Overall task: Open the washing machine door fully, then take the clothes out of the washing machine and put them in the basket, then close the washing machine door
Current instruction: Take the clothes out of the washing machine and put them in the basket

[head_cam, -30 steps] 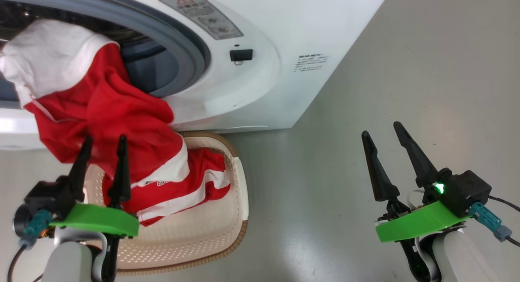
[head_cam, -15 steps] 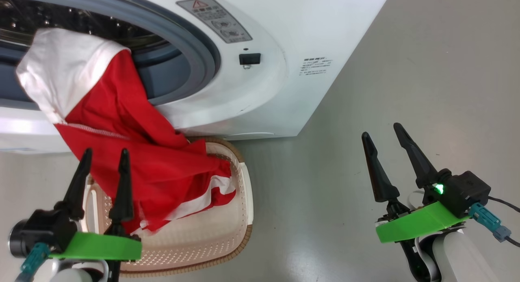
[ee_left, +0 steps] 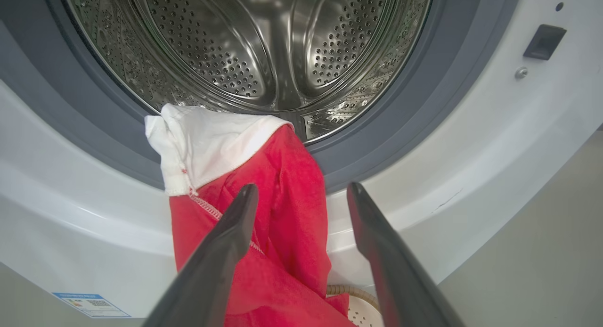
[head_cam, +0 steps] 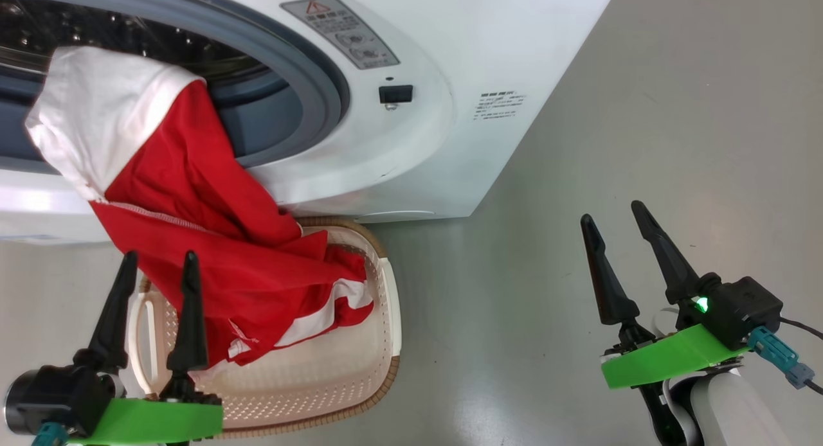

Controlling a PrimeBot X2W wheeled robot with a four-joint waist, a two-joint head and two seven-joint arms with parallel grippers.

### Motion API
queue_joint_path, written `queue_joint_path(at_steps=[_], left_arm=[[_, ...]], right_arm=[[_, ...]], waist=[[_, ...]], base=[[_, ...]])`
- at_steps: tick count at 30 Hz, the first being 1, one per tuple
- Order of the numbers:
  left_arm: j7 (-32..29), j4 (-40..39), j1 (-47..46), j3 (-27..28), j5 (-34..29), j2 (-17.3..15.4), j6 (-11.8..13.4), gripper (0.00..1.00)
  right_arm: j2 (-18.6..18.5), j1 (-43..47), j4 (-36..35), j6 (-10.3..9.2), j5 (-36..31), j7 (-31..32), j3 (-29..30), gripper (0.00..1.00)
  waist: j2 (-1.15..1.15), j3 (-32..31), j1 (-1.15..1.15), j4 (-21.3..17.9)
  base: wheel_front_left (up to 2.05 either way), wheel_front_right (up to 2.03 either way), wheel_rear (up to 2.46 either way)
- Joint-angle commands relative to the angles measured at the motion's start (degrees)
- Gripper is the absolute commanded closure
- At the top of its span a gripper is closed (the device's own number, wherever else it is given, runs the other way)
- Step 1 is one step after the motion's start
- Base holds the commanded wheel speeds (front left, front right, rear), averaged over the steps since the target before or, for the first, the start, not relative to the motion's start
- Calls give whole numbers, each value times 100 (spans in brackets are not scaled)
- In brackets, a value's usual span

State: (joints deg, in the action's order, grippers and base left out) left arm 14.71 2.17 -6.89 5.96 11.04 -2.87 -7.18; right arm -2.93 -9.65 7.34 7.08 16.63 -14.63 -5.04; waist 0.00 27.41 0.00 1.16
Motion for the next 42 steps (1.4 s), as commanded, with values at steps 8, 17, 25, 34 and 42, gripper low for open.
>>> queue_joint_path(at_steps=[8,17,25,34,42], left_arm=[[29,-207,80,225,-57,-46,-31,0],[29,-55,-354,-120,-52,-218,-31,0],[29,838,-1403,-395,78,-476,-31,0],[29,2598,-2725,-690,350,-938,-31,0],[-221,3727,-3656,-1207,667,-1168,-31,0]], right_arm=[[5,50,-135,41,-56,-37,-116,0],[5,7,-128,41,-44,-37,-154,0],[5,-12,-117,41,-44,-37,-193,0],[5,-20,-158,41,29,-37,-269,0],[5,-41,-189,41,21,-37,-225,0]], waist=[[0,14,0,14],[0,74,0,13],[0,114,0,4],[0,166,0,-85],[0,280,0,-62]], base=[[0,0,0],[0,0,0],[0,0,0],[0,0,0],[0,0,0]])
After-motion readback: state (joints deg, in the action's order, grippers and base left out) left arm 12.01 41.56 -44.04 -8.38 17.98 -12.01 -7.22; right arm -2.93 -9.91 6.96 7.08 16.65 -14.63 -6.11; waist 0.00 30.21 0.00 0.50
